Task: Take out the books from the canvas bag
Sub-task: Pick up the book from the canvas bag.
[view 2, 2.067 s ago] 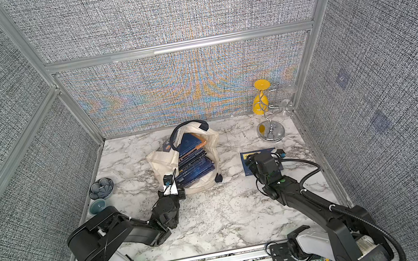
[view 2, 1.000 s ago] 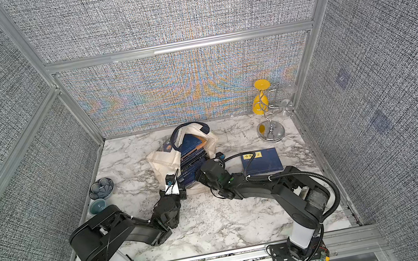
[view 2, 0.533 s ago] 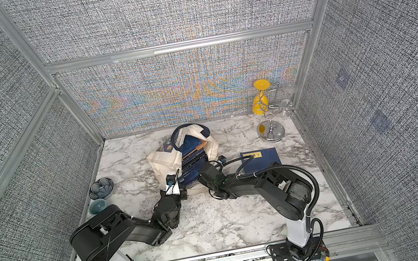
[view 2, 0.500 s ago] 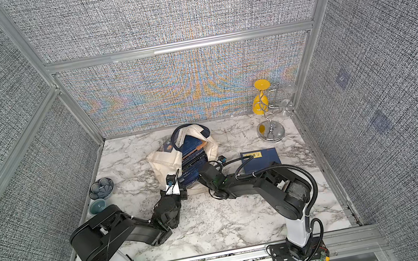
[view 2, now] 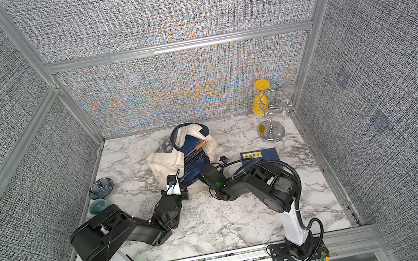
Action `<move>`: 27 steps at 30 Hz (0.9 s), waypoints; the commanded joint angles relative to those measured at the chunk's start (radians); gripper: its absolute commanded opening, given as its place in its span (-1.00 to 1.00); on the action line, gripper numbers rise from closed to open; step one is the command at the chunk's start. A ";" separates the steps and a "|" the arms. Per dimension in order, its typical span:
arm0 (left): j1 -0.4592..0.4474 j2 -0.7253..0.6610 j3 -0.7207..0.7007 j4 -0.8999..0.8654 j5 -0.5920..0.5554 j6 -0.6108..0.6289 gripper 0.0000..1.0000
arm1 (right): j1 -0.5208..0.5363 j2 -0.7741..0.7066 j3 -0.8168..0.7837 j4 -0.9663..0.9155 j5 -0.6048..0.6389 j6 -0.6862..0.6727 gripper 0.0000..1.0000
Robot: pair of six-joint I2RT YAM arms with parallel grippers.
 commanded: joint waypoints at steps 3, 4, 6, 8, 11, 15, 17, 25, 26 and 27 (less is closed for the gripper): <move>-0.003 -0.001 0.006 0.055 0.022 0.001 -1.00 | -0.011 0.033 0.000 0.089 0.036 -0.038 -0.21; -0.002 0.000 0.007 0.055 0.025 -0.001 -1.00 | -0.012 0.041 0.006 0.094 0.032 -0.045 -0.21; -0.002 0.003 0.007 0.055 0.031 -0.004 -1.00 | -0.018 0.050 0.013 0.104 0.020 -0.056 -0.27; -0.002 0.000 0.005 0.056 0.036 -0.005 -1.00 | -0.021 0.058 0.013 0.112 0.014 -0.067 -0.38; -0.002 0.000 0.007 0.054 0.038 -0.005 -1.00 | -0.024 0.058 0.004 0.133 0.009 -0.075 -0.60; -0.002 0.005 0.009 0.054 0.040 -0.007 -1.00 | -0.027 0.039 0.002 0.129 -0.003 -0.101 -0.89; -0.002 0.006 0.010 0.053 0.039 -0.004 -1.00 | -0.027 0.020 -0.005 0.122 -0.011 -0.109 -1.00; -0.002 0.016 0.012 0.053 0.025 0.004 -1.00 | -0.015 -0.118 -0.040 0.053 -0.050 -0.122 -1.00; -0.002 0.017 0.013 0.053 0.024 0.004 -1.00 | -0.012 -0.139 -0.043 0.041 -0.053 -0.121 -1.00; -0.002 0.017 0.014 0.054 0.022 0.005 -1.00 | -0.008 -0.156 -0.047 0.029 -0.057 -0.121 -1.00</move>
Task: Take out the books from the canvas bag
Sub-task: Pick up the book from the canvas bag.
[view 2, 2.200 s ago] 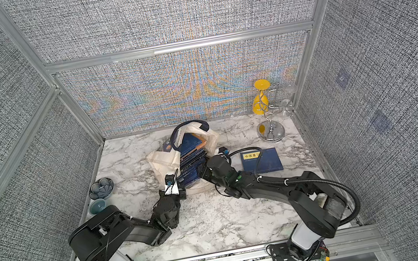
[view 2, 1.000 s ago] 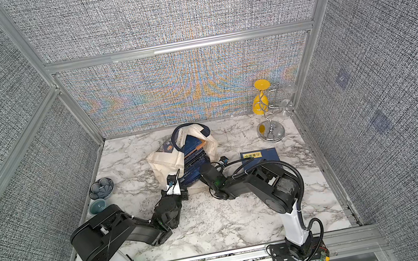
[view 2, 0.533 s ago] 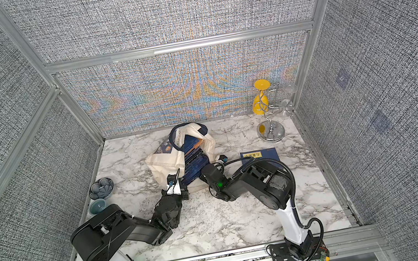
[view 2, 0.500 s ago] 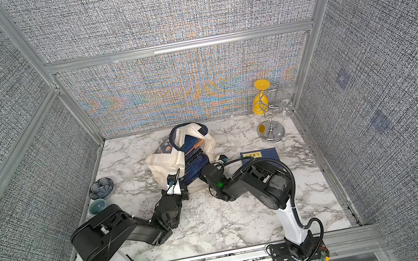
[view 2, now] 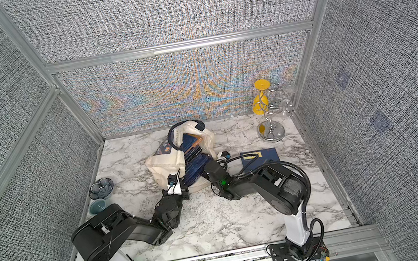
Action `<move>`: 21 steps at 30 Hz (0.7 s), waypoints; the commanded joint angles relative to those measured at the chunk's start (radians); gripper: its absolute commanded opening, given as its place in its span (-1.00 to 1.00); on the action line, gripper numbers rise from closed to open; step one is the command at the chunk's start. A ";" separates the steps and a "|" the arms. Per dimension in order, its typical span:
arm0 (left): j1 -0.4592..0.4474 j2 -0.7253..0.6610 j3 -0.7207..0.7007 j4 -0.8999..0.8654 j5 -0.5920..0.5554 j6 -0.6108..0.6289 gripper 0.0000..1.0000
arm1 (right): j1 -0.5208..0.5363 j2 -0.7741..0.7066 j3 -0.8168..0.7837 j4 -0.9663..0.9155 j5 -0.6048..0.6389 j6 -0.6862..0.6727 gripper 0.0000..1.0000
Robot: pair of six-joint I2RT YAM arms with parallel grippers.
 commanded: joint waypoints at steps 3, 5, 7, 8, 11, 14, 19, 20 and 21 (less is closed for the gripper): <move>-0.001 0.005 0.007 0.043 -0.003 0.012 -1.00 | 0.012 -0.073 -0.018 -0.034 -0.063 -0.058 -1.00; -0.001 0.003 0.005 0.042 -0.004 0.012 -1.00 | 0.011 -0.087 -0.024 -0.060 -0.080 -0.045 -1.00; -0.002 0.005 0.007 0.043 -0.003 0.013 -1.00 | 0.011 -0.089 -0.024 -0.059 -0.107 -0.050 -1.00; -0.001 0.006 0.006 0.042 -0.003 0.013 -1.00 | 0.011 -0.085 -0.021 -0.056 -0.128 -0.058 -0.99; -0.002 0.008 0.007 0.042 -0.001 0.011 -1.00 | 0.011 -0.067 -0.019 -0.051 -0.160 -0.038 -0.50; -0.002 0.007 0.006 0.042 -0.002 0.009 -1.00 | 0.013 -0.035 -0.016 -0.040 -0.189 -0.008 -0.24; -0.003 0.010 0.008 0.043 0.000 0.006 -1.00 | 0.029 0.013 0.003 -0.036 -0.176 0.028 -0.08; -0.002 0.010 0.007 0.042 0.002 0.005 -1.00 | 0.034 0.023 0.011 -0.035 -0.168 0.030 -0.08; -0.002 0.010 0.008 0.044 0.000 0.005 -1.00 | 0.037 0.031 0.020 -0.036 -0.156 0.028 -0.10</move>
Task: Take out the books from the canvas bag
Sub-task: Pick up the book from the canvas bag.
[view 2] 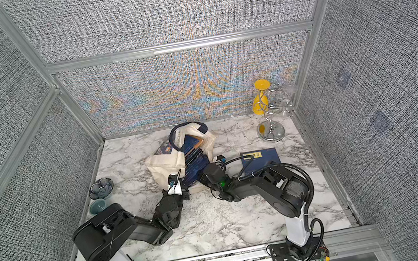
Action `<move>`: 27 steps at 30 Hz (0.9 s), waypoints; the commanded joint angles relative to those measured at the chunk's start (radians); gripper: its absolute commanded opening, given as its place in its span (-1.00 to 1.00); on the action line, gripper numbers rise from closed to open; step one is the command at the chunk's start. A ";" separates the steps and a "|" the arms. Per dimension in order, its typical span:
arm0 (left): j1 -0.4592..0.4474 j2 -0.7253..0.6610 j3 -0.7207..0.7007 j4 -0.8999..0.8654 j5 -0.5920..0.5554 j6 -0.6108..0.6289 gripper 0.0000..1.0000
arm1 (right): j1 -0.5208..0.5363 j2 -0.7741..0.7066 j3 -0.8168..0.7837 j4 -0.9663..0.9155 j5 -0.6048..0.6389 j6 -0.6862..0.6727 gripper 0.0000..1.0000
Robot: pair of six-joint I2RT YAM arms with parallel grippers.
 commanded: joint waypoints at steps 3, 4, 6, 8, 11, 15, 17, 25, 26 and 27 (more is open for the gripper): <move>0.001 -0.003 0.001 0.042 0.007 0.001 -1.00 | 0.017 0.034 0.034 0.004 0.043 0.014 -0.25; 0.001 -0.006 0.000 0.041 0.007 0.001 -1.00 | 0.018 0.039 0.035 0.007 0.052 0.016 -0.34; 0.001 -0.011 -0.004 0.042 0.003 -0.001 -1.00 | 0.017 0.049 0.024 0.036 0.066 0.018 -0.60; 0.001 -0.014 -0.009 0.041 -0.003 -0.008 -1.00 | 0.017 0.045 0.007 0.053 0.076 0.016 -0.80; 0.001 -0.017 -0.023 0.042 -0.015 -0.032 -1.00 | 0.018 0.016 -0.025 0.078 0.077 0.005 -1.00; 0.000 -0.013 -0.042 0.042 -0.066 -0.052 -1.00 | 0.018 -0.040 -0.057 0.079 0.059 -0.024 -1.00; 0.001 -0.016 -0.050 0.042 -0.080 -0.048 -1.00 | 0.017 -0.072 -0.069 0.076 0.041 -0.050 -1.00; 0.000 -0.013 -0.058 -0.005 -0.115 -0.102 -1.00 | 0.009 -0.172 -0.068 0.015 -0.025 -0.115 -1.00; 0.001 -0.018 -0.058 -0.019 -0.122 -0.113 -1.00 | 0.009 -0.186 -0.066 0.005 -0.041 -0.122 -1.00; 0.001 -0.025 -0.059 -0.033 -0.126 -0.117 -1.00 | 0.009 -0.198 -0.069 0.004 -0.056 -0.121 -1.00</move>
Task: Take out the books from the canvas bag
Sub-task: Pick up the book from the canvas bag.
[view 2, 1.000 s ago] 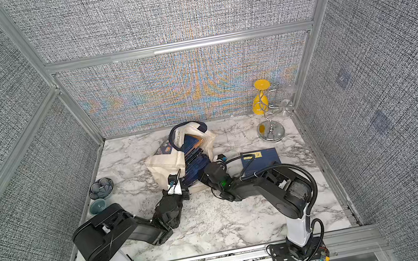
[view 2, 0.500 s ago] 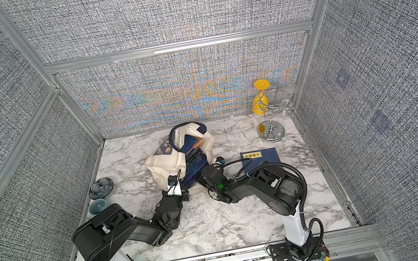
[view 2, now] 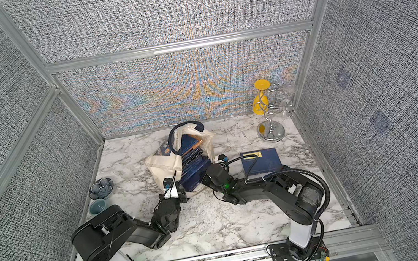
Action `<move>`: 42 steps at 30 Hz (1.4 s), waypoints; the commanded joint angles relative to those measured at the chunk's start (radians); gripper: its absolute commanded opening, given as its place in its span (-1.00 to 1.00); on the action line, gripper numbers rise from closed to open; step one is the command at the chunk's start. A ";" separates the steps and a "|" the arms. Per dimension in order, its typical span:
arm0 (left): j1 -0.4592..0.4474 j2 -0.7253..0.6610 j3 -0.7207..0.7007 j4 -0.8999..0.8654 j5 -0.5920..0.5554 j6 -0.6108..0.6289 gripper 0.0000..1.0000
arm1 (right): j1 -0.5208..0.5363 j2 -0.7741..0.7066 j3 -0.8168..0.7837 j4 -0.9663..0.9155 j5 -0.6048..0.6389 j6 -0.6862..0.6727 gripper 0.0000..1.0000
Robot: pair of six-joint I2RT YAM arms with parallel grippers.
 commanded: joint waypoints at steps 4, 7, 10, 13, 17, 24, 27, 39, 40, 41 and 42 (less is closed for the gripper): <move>0.002 -0.048 0.012 -0.133 -0.063 -0.068 -1.00 | -0.001 -0.078 0.017 0.000 -0.132 -0.119 -1.00; 0.002 -0.052 0.023 -0.163 -0.059 -0.078 -1.00 | 0.000 -0.102 0.017 -0.016 -0.181 -0.150 -1.00; 0.003 -0.043 0.021 -0.165 -0.062 -0.105 -1.00 | -0.006 -0.127 0.014 -0.045 -0.227 -0.177 -1.00; 0.003 -0.037 0.015 -0.154 -0.085 -0.113 -1.00 | -0.016 -0.146 0.034 -0.052 -0.296 -0.225 -1.00; 0.002 -0.043 0.018 -0.179 -0.076 -0.127 -1.00 | -0.023 -0.155 0.091 -0.105 -0.407 -0.294 -1.00; 0.003 -0.040 0.007 -0.146 -0.088 -0.128 -1.00 | -0.032 -0.221 0.102 -0.207 -0.458 -0.345 -1.00; 0.003 -0.039 0.001 -0.127 -0.092 -0.128 -1.00 | -0.039 -0.287 0.102 -0.273 -0.452 -0.408 -1.00; 0.000 -0.046 -0.030 -0.085 -0.099 -0.159 -1.00 | -0.073 -0.580 0.010 -0.385 -0.350 -0.568 -1.00; 0.001 -0.046 -0.035 -0.078 -0.102 -0.162 -1.00 | -0.082 -0.611 -0.007 -0.384 -0.331 -0.572 -1.00; 0.001 -0.044 -0.038 -0.072 -0.104 -0.159 -1.00 | -0.092 -0.653 -0.025 -0.388 -0.310 -0.575 -1.00; 0.001 -0.040 -0.039 -0.067 -0.104 -0.154 -1.00 | -0.100 -0.689 -0.043 -0.392 -0.282 -0.575 -1.00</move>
